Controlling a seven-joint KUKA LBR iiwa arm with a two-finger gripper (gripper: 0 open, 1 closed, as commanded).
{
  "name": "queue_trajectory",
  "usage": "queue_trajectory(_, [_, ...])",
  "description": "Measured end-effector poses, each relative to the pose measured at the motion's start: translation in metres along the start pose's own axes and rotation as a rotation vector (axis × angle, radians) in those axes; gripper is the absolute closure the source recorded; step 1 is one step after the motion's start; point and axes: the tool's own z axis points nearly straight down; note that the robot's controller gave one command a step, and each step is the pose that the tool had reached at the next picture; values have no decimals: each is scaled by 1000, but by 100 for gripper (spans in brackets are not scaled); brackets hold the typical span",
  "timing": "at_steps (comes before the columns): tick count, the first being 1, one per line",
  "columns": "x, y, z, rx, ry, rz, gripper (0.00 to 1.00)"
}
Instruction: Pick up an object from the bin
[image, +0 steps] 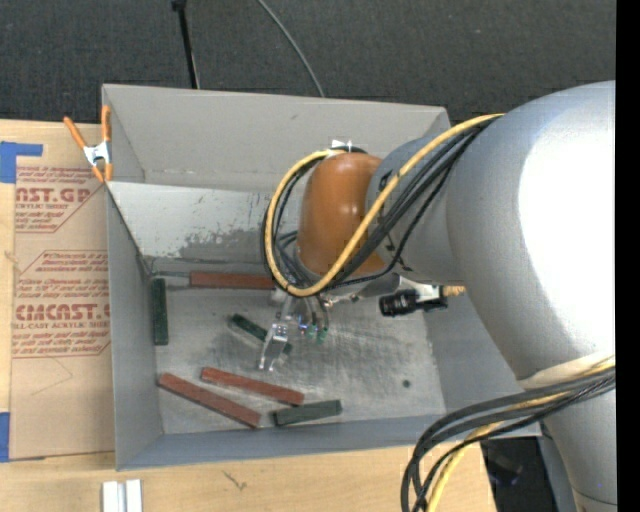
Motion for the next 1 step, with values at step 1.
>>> queue_trajectory(1, [-2,10,21,2,-7,-36,100])
